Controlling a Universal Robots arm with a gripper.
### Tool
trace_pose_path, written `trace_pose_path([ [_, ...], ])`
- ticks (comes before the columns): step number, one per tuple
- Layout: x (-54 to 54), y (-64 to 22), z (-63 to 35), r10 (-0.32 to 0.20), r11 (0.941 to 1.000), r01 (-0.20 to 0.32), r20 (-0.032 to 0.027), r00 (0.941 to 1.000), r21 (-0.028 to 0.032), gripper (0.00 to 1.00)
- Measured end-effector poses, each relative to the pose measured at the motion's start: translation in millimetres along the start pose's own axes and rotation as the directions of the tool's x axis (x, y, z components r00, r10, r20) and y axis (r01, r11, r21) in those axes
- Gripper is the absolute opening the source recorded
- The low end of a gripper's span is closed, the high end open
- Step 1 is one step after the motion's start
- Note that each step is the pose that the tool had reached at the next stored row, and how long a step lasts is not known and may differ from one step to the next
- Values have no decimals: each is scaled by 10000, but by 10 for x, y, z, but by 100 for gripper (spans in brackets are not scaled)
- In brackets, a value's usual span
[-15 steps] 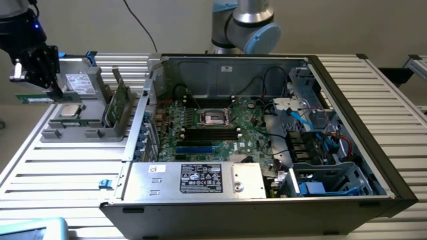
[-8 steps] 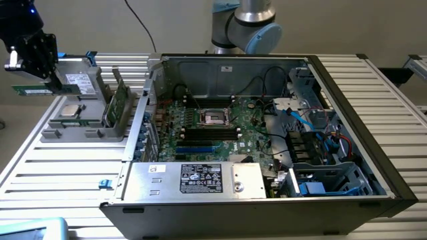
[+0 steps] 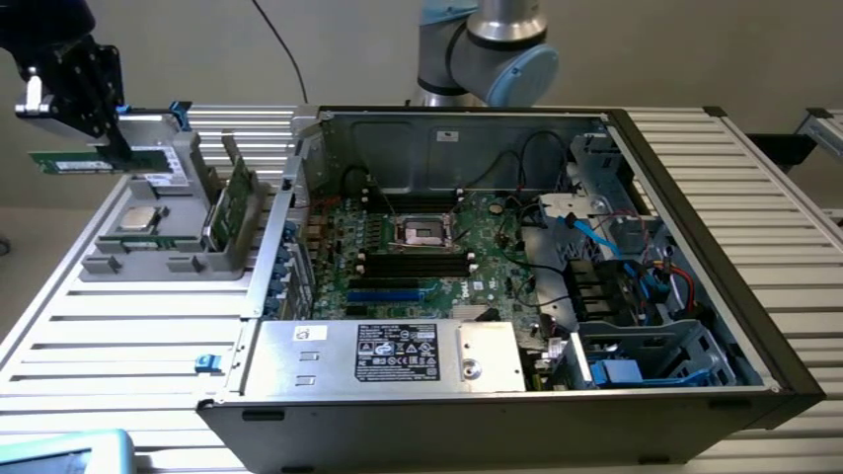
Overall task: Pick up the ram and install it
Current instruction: 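Pick up the ram and move it above insertion slot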
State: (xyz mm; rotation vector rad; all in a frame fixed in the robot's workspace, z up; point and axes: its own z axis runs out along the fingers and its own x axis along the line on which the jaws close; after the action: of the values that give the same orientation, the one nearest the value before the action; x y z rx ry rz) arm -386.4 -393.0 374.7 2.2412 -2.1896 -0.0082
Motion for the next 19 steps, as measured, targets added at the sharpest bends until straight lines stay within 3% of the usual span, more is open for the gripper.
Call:
trace_pose_path([
  [8,14,-261,-172,-5,10000,5,26,10000,0,13],
  [19,24,-678,-249,-4,10000,4,27,10000,0,13],
])
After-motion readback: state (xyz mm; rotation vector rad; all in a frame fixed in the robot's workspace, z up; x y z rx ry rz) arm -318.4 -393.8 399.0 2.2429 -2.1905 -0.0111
